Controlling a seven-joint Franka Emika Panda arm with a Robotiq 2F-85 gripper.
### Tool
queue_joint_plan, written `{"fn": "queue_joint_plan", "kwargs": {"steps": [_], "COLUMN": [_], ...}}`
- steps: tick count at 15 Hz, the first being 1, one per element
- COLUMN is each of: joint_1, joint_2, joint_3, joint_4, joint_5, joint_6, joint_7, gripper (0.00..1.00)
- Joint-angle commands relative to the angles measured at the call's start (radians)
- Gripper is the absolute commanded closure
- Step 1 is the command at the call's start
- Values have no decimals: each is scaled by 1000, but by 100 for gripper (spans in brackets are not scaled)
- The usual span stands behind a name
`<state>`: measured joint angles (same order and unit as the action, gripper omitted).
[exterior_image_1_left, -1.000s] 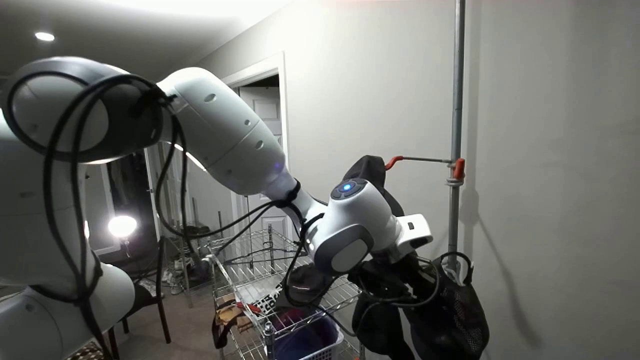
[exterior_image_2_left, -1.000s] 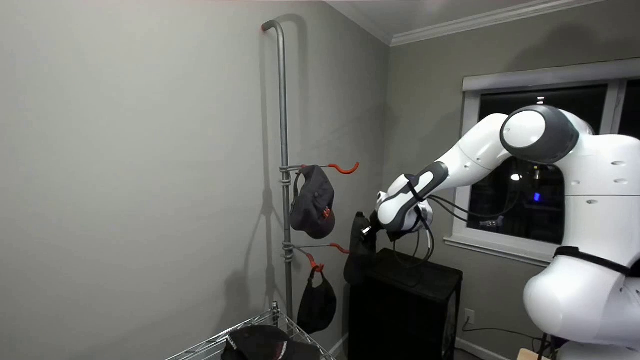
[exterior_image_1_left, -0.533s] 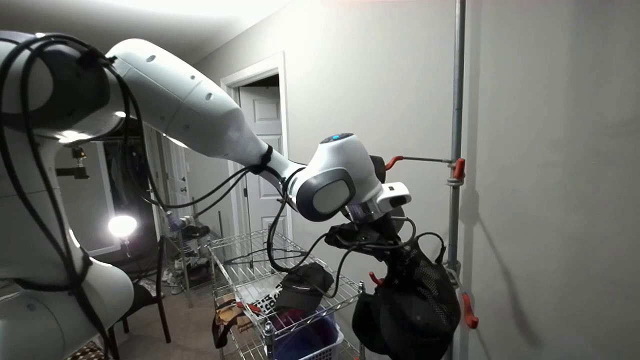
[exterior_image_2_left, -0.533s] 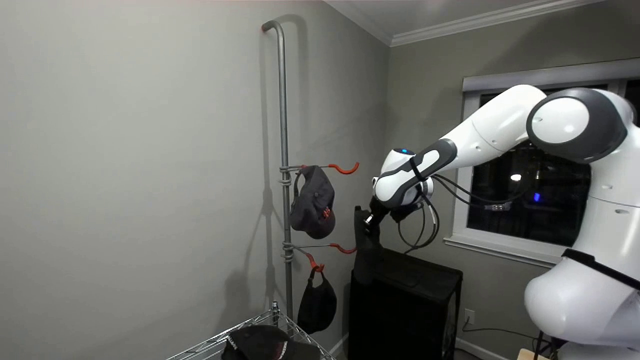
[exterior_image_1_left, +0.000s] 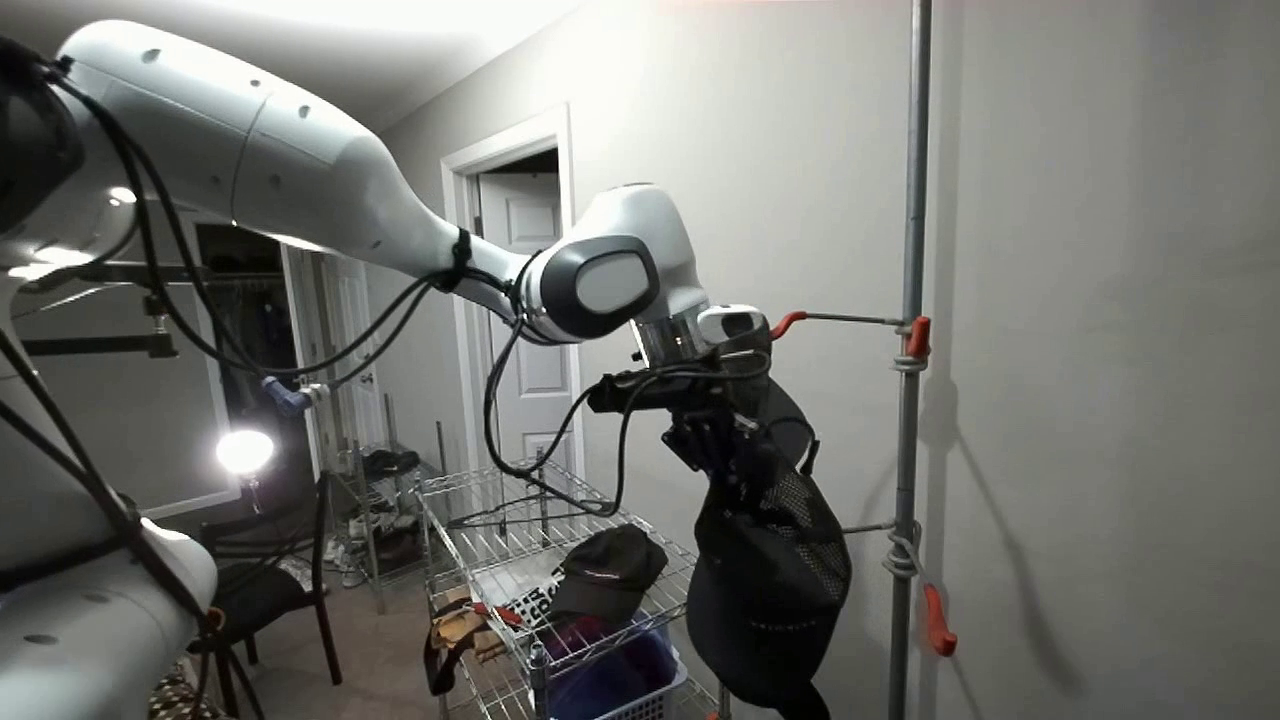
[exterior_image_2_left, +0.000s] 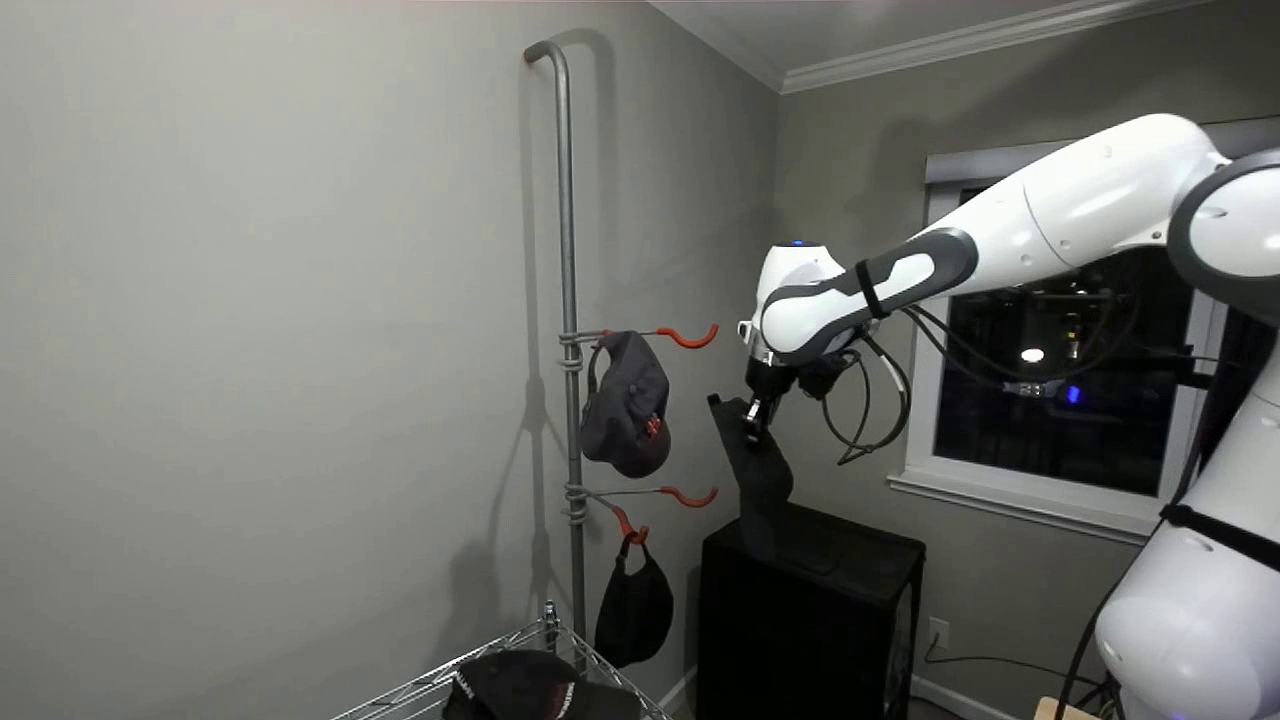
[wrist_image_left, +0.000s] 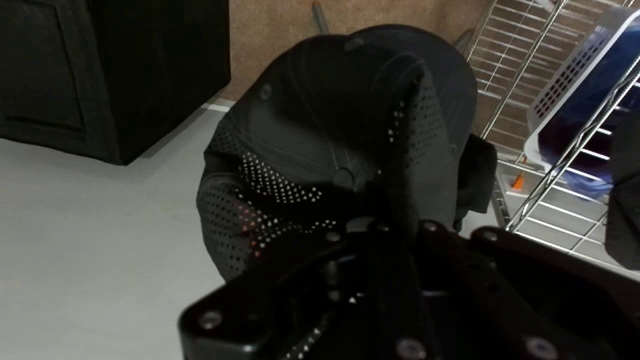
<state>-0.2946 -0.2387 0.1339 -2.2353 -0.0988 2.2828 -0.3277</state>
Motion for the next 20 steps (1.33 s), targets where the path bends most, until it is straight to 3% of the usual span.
{"fn": "queue_joint_plan", "kwargs": {"steps": [1, 11, 17, 20], "joint_1": [136, 367, 476, 499], "joint_2": [-26, -25, 14, 100], "joint_3": [-70, -33, 44, 90], "joint_4": [17, 96, 151, 216], "joint_5": [-71, -100, -106, -171], "joint_6": [-99, -282, -347, -338], "joint_7": [0, -7, -19, 23], "gripper": [97, 97, 97, 96]}}
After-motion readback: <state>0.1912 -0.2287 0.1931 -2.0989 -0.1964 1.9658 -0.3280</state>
